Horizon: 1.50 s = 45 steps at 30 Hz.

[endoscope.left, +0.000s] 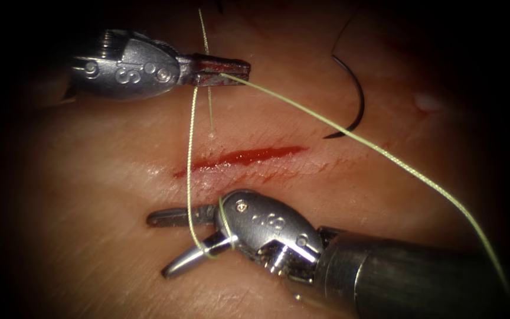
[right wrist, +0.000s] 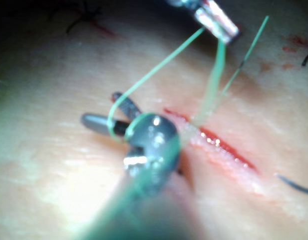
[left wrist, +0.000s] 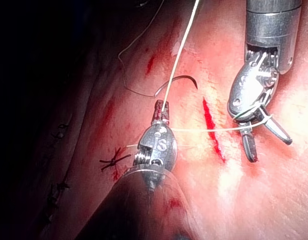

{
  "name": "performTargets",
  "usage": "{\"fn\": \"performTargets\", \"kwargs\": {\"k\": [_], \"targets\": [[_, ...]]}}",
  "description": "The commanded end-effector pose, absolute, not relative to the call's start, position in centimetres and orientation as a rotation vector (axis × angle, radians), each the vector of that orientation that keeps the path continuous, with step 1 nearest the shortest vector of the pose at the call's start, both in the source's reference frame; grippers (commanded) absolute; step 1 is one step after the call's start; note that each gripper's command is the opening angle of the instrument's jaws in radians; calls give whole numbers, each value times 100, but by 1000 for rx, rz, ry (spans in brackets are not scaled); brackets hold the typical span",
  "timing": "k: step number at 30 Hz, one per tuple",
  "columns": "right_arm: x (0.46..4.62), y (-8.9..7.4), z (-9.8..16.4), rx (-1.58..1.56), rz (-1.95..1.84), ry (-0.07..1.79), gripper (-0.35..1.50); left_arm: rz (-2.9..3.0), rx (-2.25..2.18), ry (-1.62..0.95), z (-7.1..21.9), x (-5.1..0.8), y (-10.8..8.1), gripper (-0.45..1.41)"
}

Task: Wound Closure

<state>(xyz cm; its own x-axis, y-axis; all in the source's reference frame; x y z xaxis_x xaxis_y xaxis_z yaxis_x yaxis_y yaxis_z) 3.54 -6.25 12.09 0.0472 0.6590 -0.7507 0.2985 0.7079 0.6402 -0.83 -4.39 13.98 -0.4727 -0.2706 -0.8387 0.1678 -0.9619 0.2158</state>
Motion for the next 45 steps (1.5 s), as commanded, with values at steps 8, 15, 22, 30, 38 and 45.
{"fn": "performTargets", "kwargs": {"k": [8, 15, 22, 30, 38, 45], "targets": [[365, -615, 1207, 824, 400, 1651, 106, -2474, 1445, -164, 1433, -83, -436, -45], [373, -621, 1205, 857, 402, 1652, 105, -2485, 1450, -189, 1449, -88, -425, -45], [373, -620, 1203, 885, 473, 1677, 123, -2486, 1441, -220, 1478, -82, -426, -45], [372, -603, 1190, 869, 571, 1778, 120, -2501, 1411, -223, 1512, -73, -444, -45], [369, -578, 1194, 806, 662, 1797, 115, -2512, 1419, -214, 1517, -71, -457, -45], [349, -557, 1212, 678, 744, 1797, 115, -2515, 1434, -193, 1510, -55, -465, -45]]}}
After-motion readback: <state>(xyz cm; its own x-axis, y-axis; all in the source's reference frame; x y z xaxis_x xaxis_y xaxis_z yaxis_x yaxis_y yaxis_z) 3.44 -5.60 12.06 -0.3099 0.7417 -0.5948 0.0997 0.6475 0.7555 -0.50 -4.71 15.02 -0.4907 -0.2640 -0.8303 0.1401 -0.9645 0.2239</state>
